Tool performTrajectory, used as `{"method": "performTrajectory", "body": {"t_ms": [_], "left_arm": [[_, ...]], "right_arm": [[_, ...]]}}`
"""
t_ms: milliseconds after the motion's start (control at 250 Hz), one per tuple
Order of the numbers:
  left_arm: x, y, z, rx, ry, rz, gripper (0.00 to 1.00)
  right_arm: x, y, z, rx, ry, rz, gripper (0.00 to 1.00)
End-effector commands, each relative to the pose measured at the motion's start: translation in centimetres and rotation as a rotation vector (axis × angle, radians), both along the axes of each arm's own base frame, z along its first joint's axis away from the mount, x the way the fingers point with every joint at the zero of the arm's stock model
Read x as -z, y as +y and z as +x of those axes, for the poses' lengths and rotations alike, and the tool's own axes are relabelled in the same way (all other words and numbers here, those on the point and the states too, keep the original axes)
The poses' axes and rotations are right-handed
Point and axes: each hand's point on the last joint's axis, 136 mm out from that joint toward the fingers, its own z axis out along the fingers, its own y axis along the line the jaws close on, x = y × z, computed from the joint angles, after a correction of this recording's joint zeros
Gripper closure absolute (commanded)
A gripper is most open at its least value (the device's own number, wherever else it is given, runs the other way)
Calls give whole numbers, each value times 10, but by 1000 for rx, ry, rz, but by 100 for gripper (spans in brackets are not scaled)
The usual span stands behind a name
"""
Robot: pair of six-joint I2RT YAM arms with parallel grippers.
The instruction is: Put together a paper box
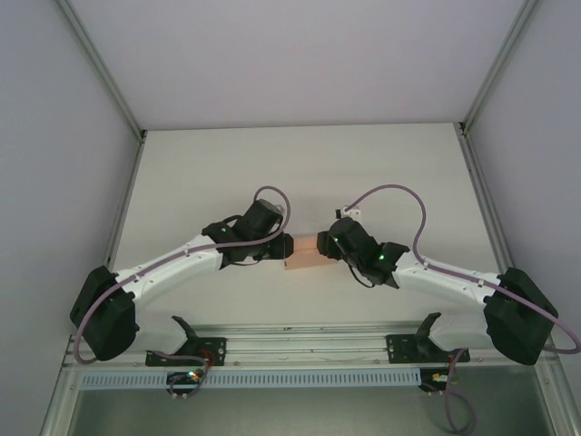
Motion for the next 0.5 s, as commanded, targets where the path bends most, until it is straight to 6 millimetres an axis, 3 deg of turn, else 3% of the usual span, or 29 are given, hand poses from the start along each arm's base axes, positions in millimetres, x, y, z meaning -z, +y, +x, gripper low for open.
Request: {"method": "performTrajectory", "body": {"t_ms": [0, 116, 244, 495], "left_arm": [[-9, -1, -2, 32, -20, -15, 68], [-13, 1, -1, 34, -32, -13, 68], [-12, -1, -1, 43, -28, -12, 68], [-5, -2, -3, 39, 5, -1, 77]], "right_arm": [[-20, -2, -5, -45, -35, -28, 44], [-27, -11, -2, -34, -46, -48, 43], [-19, -24, -1, -4, -13, -75, 44], [-6, -17, -5, -39, 44, -28, 55]]}}
